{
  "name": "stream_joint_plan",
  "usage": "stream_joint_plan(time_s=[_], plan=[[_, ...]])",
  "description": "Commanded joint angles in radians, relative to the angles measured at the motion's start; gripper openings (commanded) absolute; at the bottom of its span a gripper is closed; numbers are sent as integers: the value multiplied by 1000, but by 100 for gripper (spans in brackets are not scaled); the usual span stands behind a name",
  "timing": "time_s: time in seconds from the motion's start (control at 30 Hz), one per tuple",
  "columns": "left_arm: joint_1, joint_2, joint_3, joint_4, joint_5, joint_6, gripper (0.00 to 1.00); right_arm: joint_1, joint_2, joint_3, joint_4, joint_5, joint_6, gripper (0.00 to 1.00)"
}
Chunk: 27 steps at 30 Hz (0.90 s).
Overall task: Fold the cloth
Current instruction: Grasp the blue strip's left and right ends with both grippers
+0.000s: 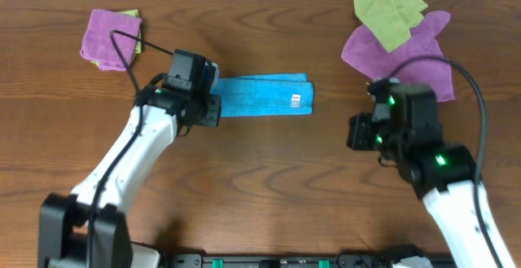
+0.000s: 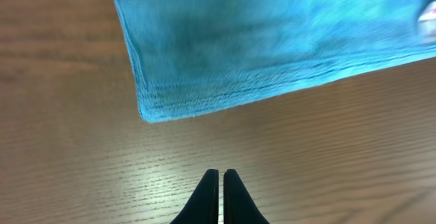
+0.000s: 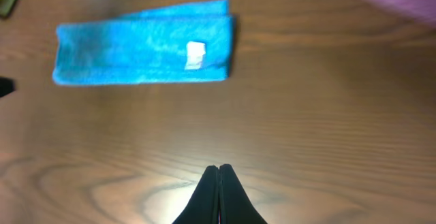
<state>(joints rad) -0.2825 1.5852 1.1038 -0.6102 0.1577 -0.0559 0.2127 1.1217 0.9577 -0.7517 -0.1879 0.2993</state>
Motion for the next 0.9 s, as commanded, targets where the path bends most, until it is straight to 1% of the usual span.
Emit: stream_joint_plan(time_s=[0.0,0.1,0.13,0.17,0.27,0.3,0.37,0.43,0.47,0.6,0.7,0.77,0.87], plan=[[2,60,-2,10,-58,-35,6,-11,83,-5,59,-161,-27,1],[2,114,-2,48,-62,-34,6,-11,156,-5,155,-225,-26,2],[2,127,-2,66,-61,-34,6,-11,173,-5,180,-240,-24,11],[2,139,-2,88,-61,-34,6,-11,188,-5,200,-248,-24,17],[3,174,-2,171,-76,-34,6,-11,251,-5,263,-292,-24,47],[3,180,-2,186,-93,-34,6,-11,272,-5,277,-304,-24,51],[3,196,-2,212,-139,-34,6,-13,313,-5,308,-338,-23,62],[3,216,-2,240,-166,-33,6,-25,366,-5,363,-415,-10,68],[3,225,-2,252,-166,-27,6,-31,385,-5,382,-435,2,70],[3,255,-2,284,-166,-26,6,-55,438,-5,420,-468,37,70],[3,275,-2,312,-167,-22,6,-68,440,-5,420,-468,40,70],[3,285,-2,327,-167,-18,6,-75,440,-5,419,-468,66,69],[3,287,-2,331,-169,3,6,-77,440,-5,419,-468,70,71]])
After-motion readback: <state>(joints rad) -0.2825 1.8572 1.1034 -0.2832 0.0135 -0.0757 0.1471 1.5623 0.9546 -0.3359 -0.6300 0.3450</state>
